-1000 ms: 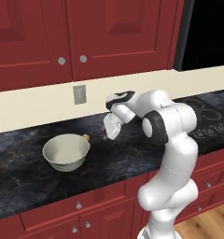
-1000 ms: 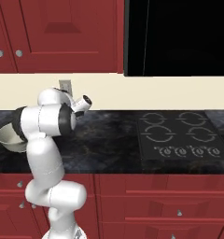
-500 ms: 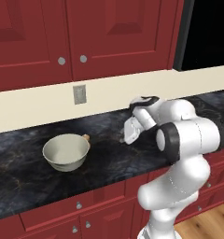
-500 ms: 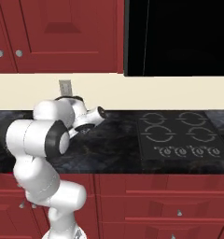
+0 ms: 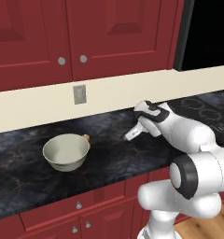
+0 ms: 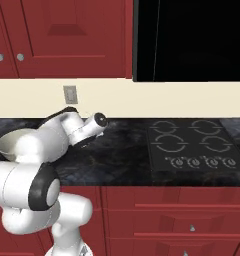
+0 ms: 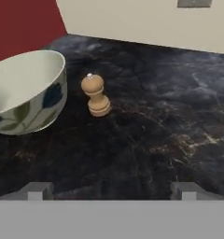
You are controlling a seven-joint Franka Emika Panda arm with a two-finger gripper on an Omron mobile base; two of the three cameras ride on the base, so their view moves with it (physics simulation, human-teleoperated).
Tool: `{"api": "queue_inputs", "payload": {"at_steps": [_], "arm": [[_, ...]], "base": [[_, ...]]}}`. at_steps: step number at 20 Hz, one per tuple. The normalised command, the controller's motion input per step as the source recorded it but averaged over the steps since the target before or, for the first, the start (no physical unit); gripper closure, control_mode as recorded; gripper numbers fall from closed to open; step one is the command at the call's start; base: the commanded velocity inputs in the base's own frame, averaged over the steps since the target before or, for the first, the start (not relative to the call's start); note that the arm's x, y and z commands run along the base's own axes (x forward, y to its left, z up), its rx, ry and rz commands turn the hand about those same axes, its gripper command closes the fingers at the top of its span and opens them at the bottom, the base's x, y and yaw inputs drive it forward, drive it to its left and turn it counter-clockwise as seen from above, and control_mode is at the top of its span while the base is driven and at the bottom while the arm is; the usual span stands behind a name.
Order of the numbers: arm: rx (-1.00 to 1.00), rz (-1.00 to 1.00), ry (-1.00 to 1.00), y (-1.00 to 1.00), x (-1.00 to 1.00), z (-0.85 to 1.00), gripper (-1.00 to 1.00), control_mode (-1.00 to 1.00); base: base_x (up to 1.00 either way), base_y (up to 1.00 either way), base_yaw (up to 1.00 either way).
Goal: Retrieve the bottle and the shaker from the cabinet and place them next to the mixing bowl on the counter. Then add garlic from the fridge to the mixing bowl.
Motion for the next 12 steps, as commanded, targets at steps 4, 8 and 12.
{"api": "queue_inputs", "payload": {"at_steps": [4, 8, 12], "arm": [[-0.12, -0.39, 0.39, 0.0, -0.2, 0.36, -1.0, -1.0], [-0.12, -0.3, 0.28, 0.01, -0.47, 0.31, -1.0, -1.0], [-0.06, -0.17, 0.04, 0.03, -0.69, 0.61, -1.0, -1.0]], "base": [[0.0, 0.0, 0.0], [0.0, 0.0, 0.0], [0.0, 0.0, 0.0]]}}
